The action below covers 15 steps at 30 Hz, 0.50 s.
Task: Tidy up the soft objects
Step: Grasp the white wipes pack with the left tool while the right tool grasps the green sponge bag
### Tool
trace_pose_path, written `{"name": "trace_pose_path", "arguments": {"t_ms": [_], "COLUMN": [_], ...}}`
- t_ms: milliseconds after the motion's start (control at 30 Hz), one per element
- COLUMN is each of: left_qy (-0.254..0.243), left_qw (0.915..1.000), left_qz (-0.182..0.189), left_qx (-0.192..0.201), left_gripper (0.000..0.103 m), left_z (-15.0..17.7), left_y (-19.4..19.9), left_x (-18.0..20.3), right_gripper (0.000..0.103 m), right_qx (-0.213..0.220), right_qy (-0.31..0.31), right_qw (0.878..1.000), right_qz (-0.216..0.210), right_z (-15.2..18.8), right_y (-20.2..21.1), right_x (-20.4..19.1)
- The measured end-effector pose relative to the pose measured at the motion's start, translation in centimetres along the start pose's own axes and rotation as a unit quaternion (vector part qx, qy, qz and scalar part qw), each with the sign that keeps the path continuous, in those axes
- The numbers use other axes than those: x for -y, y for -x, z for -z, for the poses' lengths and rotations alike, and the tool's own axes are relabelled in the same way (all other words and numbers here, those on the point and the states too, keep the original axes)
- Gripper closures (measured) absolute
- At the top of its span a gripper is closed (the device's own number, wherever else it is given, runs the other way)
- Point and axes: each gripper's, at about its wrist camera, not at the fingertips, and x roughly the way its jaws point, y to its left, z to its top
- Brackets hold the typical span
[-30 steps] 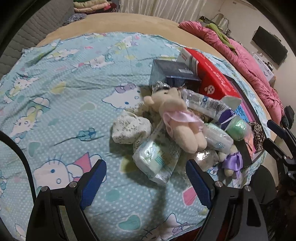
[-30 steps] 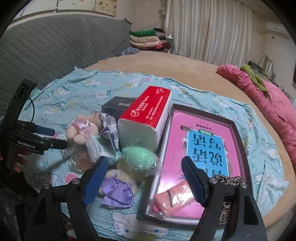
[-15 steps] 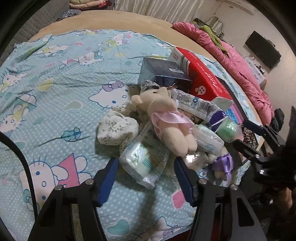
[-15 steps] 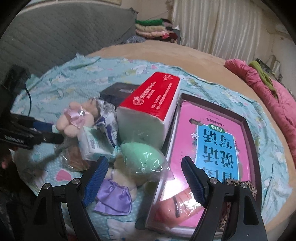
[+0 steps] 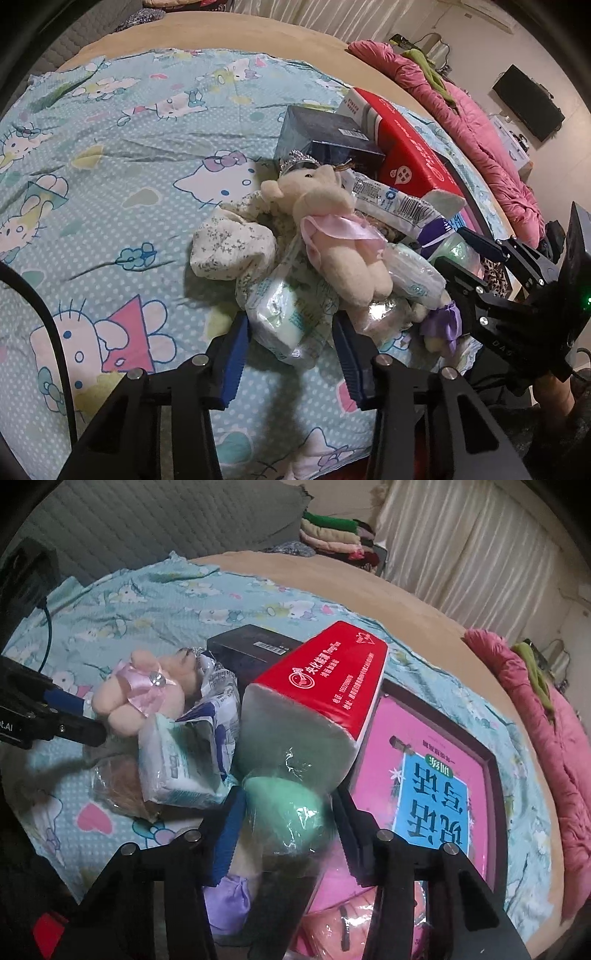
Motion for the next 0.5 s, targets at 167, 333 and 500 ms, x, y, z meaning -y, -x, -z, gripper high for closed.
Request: {"name": "trace_pose_path", "arguments": {"t_ms": [167, 333, 500], "left_qy": [0.007, 0.009, -0.002], "left_qw": [0.9999, 0.9999, 0.9996], "left_qz": [-0.009, -0.004, -0.013], "left_qx": [0.001, 0.008, 0.024], "left_gripper": [0.078, 0.084, 0.086], "left_z": [0.0, 0.1, 0.5], "left_y": [-0.4, -0.5, 0.5], "left_x": [0.1, 0.3, 1.1], "right_gripper": [0.058, 0.06, 0.061], "right_qx": [0.013, 0.032, 0.056], "right_qy": [-0.026, -0.063, -0.102], "right_qw": [0.999, 0.997, 0.992], "right_qz": [-0.019, -0.044, -0.056], "right_z": [0.3, 0.6, 0.9], "right_y": [0.5, 1.8, 3.3], "right_x": [0.9, 1.6, 2.9]}}
